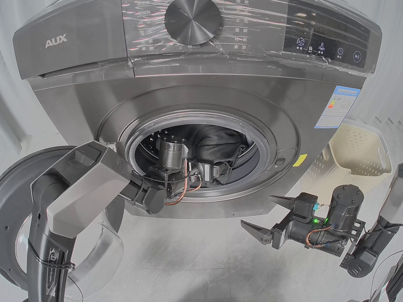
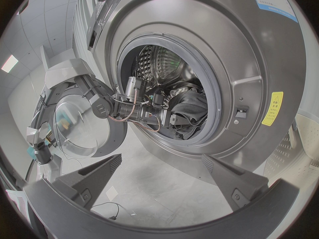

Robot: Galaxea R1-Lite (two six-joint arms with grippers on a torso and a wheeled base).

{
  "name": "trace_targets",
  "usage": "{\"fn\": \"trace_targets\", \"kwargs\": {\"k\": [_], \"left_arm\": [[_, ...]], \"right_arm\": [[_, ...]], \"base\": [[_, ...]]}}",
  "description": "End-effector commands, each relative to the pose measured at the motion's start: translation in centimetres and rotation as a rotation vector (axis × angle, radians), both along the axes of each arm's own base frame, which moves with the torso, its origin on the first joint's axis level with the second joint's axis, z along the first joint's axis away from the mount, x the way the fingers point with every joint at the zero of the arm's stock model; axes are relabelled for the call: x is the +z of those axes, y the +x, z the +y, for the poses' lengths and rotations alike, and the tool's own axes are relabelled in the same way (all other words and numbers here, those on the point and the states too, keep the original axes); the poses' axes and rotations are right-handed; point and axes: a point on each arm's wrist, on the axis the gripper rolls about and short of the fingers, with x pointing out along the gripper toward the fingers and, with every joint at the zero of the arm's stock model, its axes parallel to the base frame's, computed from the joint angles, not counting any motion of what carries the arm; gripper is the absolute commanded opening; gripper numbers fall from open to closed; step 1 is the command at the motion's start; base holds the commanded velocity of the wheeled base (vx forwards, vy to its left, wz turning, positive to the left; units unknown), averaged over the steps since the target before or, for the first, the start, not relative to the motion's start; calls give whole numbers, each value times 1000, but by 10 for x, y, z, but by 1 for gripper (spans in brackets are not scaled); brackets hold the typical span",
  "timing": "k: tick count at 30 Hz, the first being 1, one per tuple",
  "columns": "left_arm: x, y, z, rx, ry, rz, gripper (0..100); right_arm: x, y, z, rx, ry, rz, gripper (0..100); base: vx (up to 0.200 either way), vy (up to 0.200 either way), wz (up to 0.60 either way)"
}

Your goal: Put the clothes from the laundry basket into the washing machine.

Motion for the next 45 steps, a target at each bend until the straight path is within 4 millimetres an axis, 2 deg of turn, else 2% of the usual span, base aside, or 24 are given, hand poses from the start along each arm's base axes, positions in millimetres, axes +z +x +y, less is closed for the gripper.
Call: {"fn": "trace_targets", "kwargs": {"k": [1, 5, 6, 11, 15, 23, 25, 35, 36, 40, 44, 45], "left_arm": [[3, -8, -8, -39, 2, 4, 100], [-10, -4, -10, -40, 23, 22, 100], [-13, -2, -10, -40, 28, 26, 0], [-16, 13, -15, -16, 2, -13, 0], [-7, 27, -18, 33, -48, -57, 0], [24, 71, -13, 222, -175, -269, 0], [18, 74, -11, 240, -175, -272, 0], [22, 79, -2, 260, -204, -315, 0], [24, 78, -3, 258, -205, -316, 100], [28, 72, -7, 248, -214, -296, 100], [52, 28, -11, 197, -138, -109, 100], [52, 28, -11, 197, -138, -109, 100]], "right_arm": [[0, 0, 0, 1, 0, 0, 100], [0, 0, 1, 1, 1, -2, 100], [0, 1, 1, 1, 2, -3, 100], [0, 1, 2, 4, 3, -4, 100], [1, 1, 3, 9, 6, -5, 100], [1, 2, 4, 10, 8, -8, 100], [1, 2, 4, 10, 8, -8, 100], [2, 2, 4, 10, 10, -11, 100], [2, 2, 4, 10, 10, -11, 100], [2, 3, 4, 9, 10, -11, 100], [2, 3, 3, 6, 10, -11, 100], [2, 3, 3, 6, 10, -11, 100]], "base": [[0, 0, 0], [0, 0, 0], [0, 0, 0], [0, 0, 0], [0, 0, 0], [0, 0, 0], [0, 0, 0], [0, 0, 0], [0, 0, 0], [0, 0, 0], [0, 0, 0], [0, 0, 0]]}}
